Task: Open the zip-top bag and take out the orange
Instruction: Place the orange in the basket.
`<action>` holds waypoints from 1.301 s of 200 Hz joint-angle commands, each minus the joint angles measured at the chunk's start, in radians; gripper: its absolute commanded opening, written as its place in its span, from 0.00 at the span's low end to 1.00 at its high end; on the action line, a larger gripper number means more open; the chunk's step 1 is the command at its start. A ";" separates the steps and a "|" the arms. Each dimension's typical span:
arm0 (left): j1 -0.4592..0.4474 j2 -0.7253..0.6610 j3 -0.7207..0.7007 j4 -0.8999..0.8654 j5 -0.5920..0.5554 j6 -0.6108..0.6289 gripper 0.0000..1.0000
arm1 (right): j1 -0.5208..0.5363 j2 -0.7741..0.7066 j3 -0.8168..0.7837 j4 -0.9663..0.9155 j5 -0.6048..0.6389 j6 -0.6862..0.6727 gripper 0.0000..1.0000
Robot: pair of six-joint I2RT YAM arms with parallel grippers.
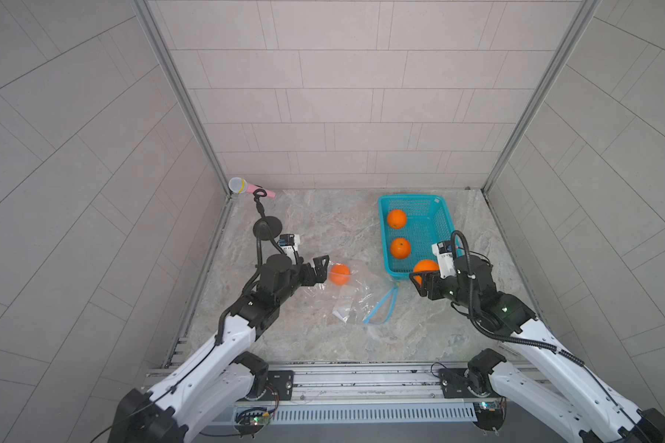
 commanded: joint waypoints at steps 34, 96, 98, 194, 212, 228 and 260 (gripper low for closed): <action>-0.097 0.164 -0.025 0.326 0.159 -0.123 1.00 | -0.145 0.418 0.328 -0.174 -0.011 -0.117 0.61; -0.132 0.583 0.191 0.524 0.263 -0.154 1.00 | -0.246 0.841 0.693 -0.211 0.142 -0.188 0.60; -0.132 0.591 0.198 0.520 0.261 -0.152 1.00 | -0.250 0.856 0.706 -0.213 0.140 -0.190 0.60; -0.152 0.694 0.301 0.350 0.119 -0.030 1.00 | -0.281 1.331 1.105 -0.281 0.153 -0.208 0.60; -0.158 0.717 0.290 0.365 0.133 -0.029 1.00 | -0.292 1.386 1.145 -0.300 0.154 -0.206 0.60; -0.157 0.711 0.272 0.368 0.131 -0.024 1.00 | -0.295 1.410 1.156 -0.308 0.151 -0.212 0.60; -0.157 0.676 0.255 0.346 0.117 -0.015 1.00 | -0.295 1.397 1.123 -0.281 0.173 -0.217 0.73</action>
